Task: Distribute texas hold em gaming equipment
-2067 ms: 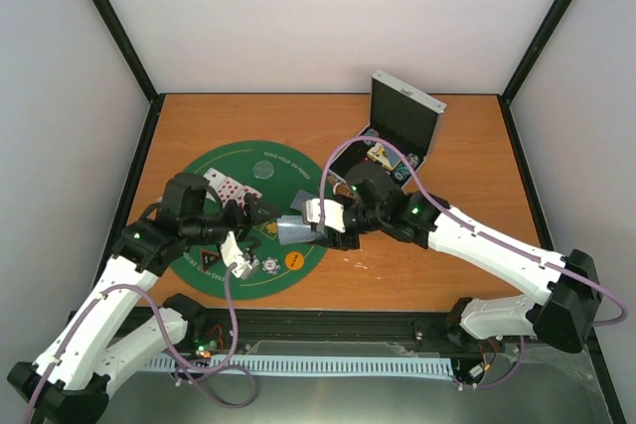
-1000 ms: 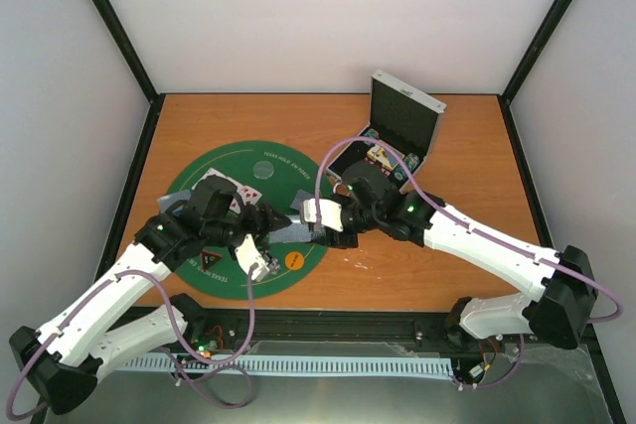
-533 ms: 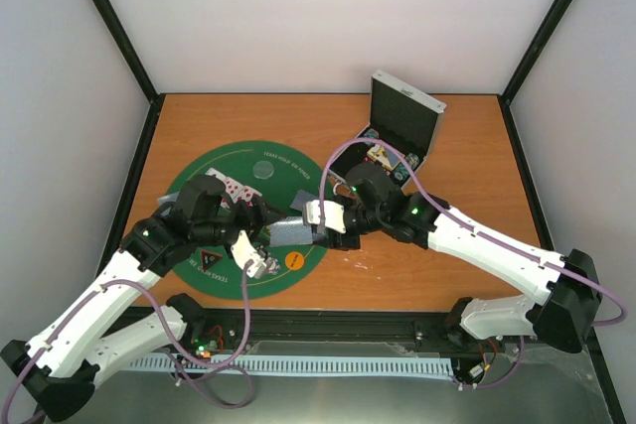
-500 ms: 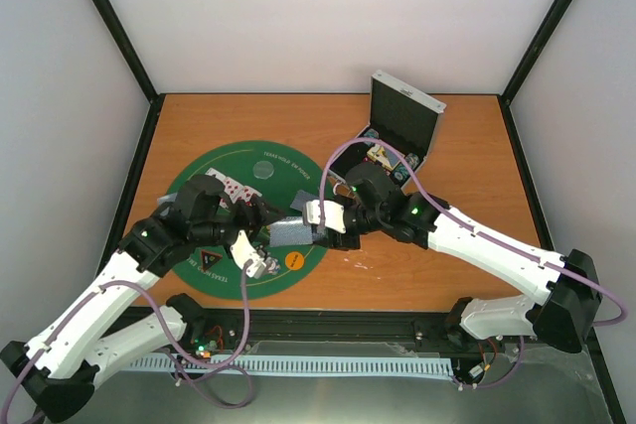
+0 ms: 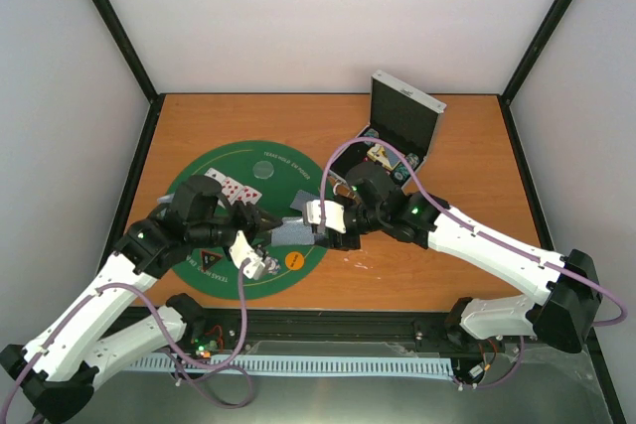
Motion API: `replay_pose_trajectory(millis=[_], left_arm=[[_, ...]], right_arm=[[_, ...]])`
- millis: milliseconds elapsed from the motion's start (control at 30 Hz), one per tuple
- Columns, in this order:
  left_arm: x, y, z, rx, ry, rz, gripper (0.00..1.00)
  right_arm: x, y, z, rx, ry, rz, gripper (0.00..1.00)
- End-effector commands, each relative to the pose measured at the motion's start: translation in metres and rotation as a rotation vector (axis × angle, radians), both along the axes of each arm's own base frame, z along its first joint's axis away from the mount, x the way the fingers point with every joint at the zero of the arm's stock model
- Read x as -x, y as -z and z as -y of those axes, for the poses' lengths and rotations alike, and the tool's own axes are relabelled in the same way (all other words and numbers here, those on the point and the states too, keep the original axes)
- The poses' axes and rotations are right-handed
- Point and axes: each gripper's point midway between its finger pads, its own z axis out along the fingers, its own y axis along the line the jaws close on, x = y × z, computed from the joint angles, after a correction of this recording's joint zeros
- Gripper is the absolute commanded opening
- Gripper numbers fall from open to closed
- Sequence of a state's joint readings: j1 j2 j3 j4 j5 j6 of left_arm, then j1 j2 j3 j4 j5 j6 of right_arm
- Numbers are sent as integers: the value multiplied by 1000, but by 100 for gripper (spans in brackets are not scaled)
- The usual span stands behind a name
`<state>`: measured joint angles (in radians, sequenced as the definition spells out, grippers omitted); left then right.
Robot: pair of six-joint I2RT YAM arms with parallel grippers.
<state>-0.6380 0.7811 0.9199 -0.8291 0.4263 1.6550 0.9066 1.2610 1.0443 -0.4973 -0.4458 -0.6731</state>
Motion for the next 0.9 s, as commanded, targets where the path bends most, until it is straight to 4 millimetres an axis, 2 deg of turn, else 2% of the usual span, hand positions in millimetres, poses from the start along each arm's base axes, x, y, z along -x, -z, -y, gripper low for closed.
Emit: replay_pose_trajectory(millis=[0,167,400,467,700,867], left_arm=[[7,-2,6,28,29,-36,42],[9,-3,6,36,29,-54,22],[11,-7,2,36,-1,-74,1],[11,-12,2,51,-11,-75,1],[6,-51,10,174,-71,-128,1],[-10,-93,13,302,-193,-168,0]], right_arm=[[0,-11,-1,-39,-6,21,56],[0,-10,1,-36,-1,21,56],[-3,-6,5,-29,17,15,56],[-5,-7,5,-32,27,13,55],[-17,-5,11,-36,86,0,55],[-28,-3,18,-39,139,-18,55]])
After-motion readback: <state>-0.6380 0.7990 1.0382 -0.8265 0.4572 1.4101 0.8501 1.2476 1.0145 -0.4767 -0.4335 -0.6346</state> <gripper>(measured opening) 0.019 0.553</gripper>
